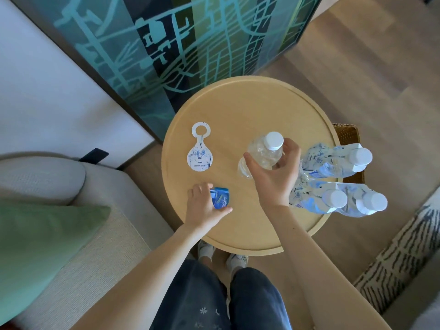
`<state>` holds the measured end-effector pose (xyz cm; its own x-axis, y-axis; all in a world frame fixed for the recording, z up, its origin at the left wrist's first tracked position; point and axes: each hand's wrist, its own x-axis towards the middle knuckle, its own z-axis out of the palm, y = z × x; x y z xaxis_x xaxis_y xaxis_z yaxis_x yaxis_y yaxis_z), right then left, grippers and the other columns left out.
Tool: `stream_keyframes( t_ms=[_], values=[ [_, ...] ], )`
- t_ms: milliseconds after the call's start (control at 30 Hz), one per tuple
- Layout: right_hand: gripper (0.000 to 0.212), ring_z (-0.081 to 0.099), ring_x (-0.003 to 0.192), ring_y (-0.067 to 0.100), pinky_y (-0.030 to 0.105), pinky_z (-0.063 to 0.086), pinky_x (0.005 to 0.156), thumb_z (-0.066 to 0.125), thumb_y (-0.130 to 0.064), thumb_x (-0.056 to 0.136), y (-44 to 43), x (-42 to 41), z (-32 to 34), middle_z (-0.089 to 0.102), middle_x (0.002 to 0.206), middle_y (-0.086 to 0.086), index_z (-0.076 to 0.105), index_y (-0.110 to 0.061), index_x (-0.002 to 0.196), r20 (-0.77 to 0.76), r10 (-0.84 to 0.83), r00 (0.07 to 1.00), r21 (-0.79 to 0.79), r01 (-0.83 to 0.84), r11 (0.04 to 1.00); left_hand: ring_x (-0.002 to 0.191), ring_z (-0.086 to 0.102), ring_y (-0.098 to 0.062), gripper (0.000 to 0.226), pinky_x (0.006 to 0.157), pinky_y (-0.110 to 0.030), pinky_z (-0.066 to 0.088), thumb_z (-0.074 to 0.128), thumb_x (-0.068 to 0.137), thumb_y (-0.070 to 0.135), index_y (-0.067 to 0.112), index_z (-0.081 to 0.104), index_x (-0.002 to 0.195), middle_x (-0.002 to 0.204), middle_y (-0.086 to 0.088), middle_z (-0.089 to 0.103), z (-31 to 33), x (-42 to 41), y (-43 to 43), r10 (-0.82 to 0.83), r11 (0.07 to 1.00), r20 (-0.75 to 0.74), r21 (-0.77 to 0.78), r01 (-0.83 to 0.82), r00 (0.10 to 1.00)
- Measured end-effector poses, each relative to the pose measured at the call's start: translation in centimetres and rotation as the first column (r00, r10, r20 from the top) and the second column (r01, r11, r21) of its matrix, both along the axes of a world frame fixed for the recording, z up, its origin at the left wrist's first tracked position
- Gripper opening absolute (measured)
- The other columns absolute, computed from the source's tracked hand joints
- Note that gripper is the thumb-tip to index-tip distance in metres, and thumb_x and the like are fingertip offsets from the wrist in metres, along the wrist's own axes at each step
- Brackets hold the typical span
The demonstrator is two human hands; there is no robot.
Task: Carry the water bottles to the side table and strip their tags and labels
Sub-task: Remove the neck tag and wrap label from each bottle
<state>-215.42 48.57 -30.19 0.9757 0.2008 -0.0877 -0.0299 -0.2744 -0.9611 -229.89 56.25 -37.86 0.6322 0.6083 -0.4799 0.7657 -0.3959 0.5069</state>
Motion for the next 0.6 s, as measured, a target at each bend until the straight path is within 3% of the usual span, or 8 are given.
stream_keyframes(
  t_ms=[233, 467, 600],
  values=[
    [0.068, 0.058, 0.103, -0.001, 0.012, 0.047, 0.084, 0.090, -0.019, 0.067, 0.0, -0.3, -1.5, 0.053, 0.109, -0.039, 0.047, -0.040, 0.115, 0.047, 0.056, 0.997, -0.029, -0.055, 0.998, 0.111, 0.052, -0.025, 0.053, 0.090, -0.030, 0.046, 0.081, 0.081, 0.029, 0.004, 0.057, 0.121, 0.115, -0.010, 0.058, 0.7, -0.6, 1.0, 0.028, 0.999, 0.259, -0.023, -0.022, 0.965],
    [0.071, 0.051, 0.105, -0.013, 0.004, 0.041, 0.082, 0.087, -0.019, 0.072, -0.2, -0.7, -2.0, 0.045, 0.114, -0.045, 0.038, -0.028, 0.122, 0.074, 0.137, 0.988, -0.087, -0.131, 0.988, 0.109, 0.061, -0.017, 0.041, 0.089, -0.024, 0.049, 0.077, 0.087, 0.027, 0.008, 0.063, 0.120, 0.115, -0.004, 0.067, 1.4, -0.5, 1.9, -0.074, 0.997, 0.387, 0.057, 0.056, 0.919],
    [0.091, 0.029, 0.122, -0.030, -0.006, 0.026, 0.093, 0.087, -0.033, 0.074, -1.0, -1.4, -1.0, 0.038, 0.136, -0.035, 0.031, -0.029, 0.146, 0.011, 0.171, 0.985, -0.186, -0.166, 0.968, 0.109, 0.062, -0.018, 0.035, 0.089, -0.026, 0.052, 0.072, 0.091, 0.026, 0.008, 0.063, 0.120, 0.114, -0.005, 0.068, 3.0, -0.8, 2.1, -0.139, 0.989, 0.393, 0.098, 0.110, 0.909]
  ],
)
